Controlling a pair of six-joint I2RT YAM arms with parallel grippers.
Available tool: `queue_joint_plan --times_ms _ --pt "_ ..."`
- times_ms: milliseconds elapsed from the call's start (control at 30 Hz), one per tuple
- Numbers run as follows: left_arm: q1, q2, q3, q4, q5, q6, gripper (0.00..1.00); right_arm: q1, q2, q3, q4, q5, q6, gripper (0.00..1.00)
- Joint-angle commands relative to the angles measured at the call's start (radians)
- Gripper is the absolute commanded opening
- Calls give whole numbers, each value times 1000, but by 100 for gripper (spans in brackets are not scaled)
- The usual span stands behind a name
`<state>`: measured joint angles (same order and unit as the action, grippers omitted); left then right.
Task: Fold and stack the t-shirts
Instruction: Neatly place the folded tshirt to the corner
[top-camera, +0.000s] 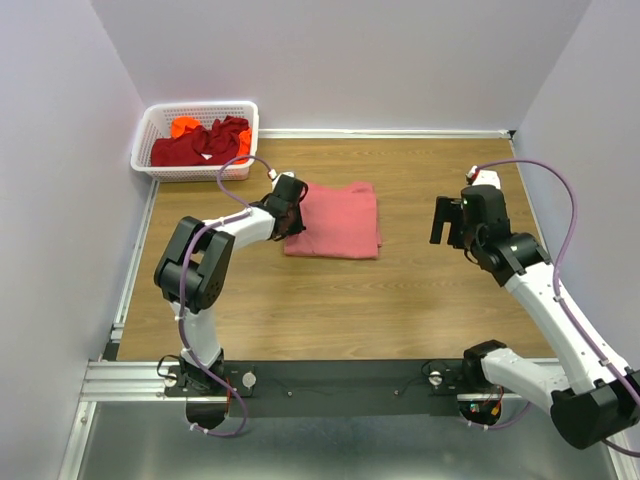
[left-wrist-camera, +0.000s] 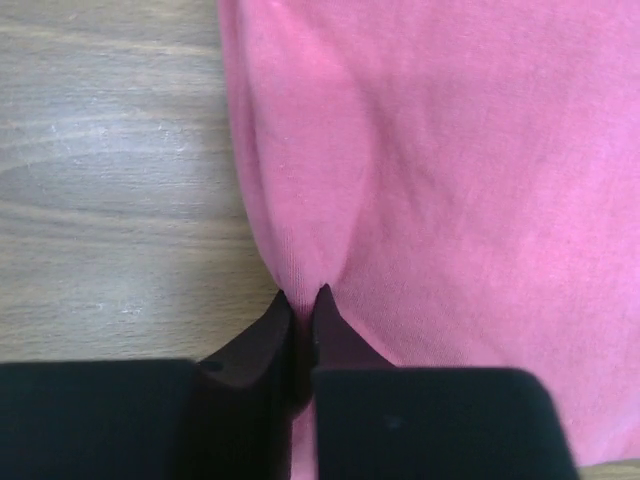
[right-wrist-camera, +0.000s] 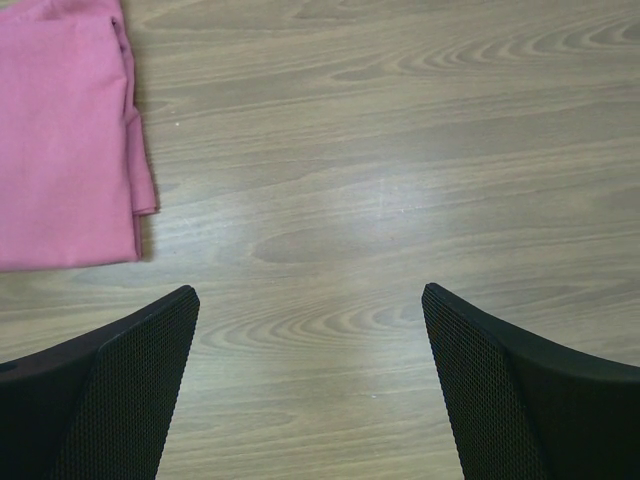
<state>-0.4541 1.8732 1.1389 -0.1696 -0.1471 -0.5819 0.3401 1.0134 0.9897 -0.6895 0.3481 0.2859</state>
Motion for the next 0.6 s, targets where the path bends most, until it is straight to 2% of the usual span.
queue_joint_plan --times_ms 0,267,333,367,567 --pt "0 47 -10 -123 -43 -21 2 -6 -32 -6 -18 43 -37 100" --pt "37 -54 25 -418 -347 70 0 -4 -81 6 -16 54 -51 100" --pt "66 -59 27 -490 -484 70 0 -4 -85 7 -16 49 -53 100" --pt "78 -54 25 -507 -561 71 0 -4 -84 13 -16 37 -53 100" --pt "166 9 31 -574 -773 56 0 -1 -67 49 -16 -21 -62 100"
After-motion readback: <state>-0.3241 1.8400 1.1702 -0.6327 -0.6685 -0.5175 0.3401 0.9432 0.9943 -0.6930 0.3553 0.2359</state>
